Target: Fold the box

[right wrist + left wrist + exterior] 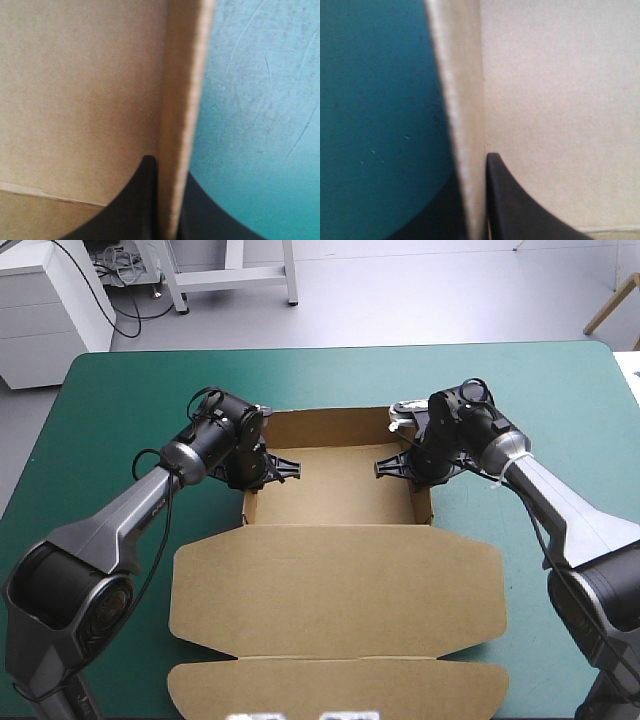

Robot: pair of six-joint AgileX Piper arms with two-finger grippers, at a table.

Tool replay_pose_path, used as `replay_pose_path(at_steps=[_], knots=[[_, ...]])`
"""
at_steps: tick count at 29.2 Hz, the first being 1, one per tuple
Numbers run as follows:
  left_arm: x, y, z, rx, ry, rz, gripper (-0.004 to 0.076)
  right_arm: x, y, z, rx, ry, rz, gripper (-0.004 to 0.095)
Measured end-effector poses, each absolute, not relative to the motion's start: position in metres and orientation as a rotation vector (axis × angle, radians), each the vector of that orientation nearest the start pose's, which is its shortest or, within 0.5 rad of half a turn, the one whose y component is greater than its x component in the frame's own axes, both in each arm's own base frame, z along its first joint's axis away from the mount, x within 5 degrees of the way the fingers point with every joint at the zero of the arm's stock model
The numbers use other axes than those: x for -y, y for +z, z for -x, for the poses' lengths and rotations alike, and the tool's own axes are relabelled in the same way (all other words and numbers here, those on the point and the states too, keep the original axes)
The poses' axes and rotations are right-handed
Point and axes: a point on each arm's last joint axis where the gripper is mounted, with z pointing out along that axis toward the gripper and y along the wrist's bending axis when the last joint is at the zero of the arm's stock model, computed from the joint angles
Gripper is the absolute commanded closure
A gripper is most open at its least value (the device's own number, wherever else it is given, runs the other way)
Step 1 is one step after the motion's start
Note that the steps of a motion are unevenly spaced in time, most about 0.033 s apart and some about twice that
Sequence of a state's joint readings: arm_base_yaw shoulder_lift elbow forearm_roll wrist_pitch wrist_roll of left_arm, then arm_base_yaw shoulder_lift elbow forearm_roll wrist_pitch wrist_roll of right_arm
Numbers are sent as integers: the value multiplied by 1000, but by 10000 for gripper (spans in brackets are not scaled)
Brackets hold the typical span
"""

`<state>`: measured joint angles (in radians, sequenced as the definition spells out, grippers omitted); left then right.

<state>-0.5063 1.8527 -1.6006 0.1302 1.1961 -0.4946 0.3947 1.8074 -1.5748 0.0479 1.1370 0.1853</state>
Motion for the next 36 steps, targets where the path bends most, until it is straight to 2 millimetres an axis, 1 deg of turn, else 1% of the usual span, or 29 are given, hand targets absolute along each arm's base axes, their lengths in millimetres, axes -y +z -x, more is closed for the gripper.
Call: replay_pose_path(at_steps=[6,9,10,11,13,15,17,19,20,21,22,23,29,32,34,36], knots=[[179,277,-345,-2875,0,-79,734,-150,287,-351,-2847,176,281,915],[179,278,-346,-2867,1,-82,734,-150,287,-352,-2836,176,281,849],[179,278,-346,-2863,-1,-83,734,-150,287,-353,-2834,176,281,806],[179,278,-346,-2860,-3,-83,730,-150,287,-353,-2831,175,281,748],[179,278,-347,-2849,-5,-86,714,-150,287,-353,-2825,176,287,591],[180,277,-348,-2844,-9,-93,658,-150,287,-354,-2817,178,293,412],[180,276,-349,-2842,-8,-108,566,-151,288,-354,-2812,186,297,217],[181,275,-349,-2844,-8,-115,435,-151,288,-355,-2804,195,295,85],[181,275,-349,-2844,-8,-117,370,-152,288,-355,-2804,196,298,40],[181,275,-349,-2844,-9,-117,313,-152,288,-355,-2804,198,299,17],[181,275,-349,-2844,-10,-117,273,-152,288,-355,-2804,199,299,13],[181,275,-349,-2842,-9,-117,255,-152,288,-355,-2804,199,299,14],[180,275,-349,-2848,1,-114,251,-152,288,-355,-2800,205,297,17],[180,279,-349,-2850,5,-112,251,-152,289,-355,-2794,207,296,17],[180,289,-351,-2830,8,-109,251,-153,293,-357,-2781,211,295,17],[179,302,-354,-2799,23,-107,251,-154,302,-359,-2757,220,294,17]])
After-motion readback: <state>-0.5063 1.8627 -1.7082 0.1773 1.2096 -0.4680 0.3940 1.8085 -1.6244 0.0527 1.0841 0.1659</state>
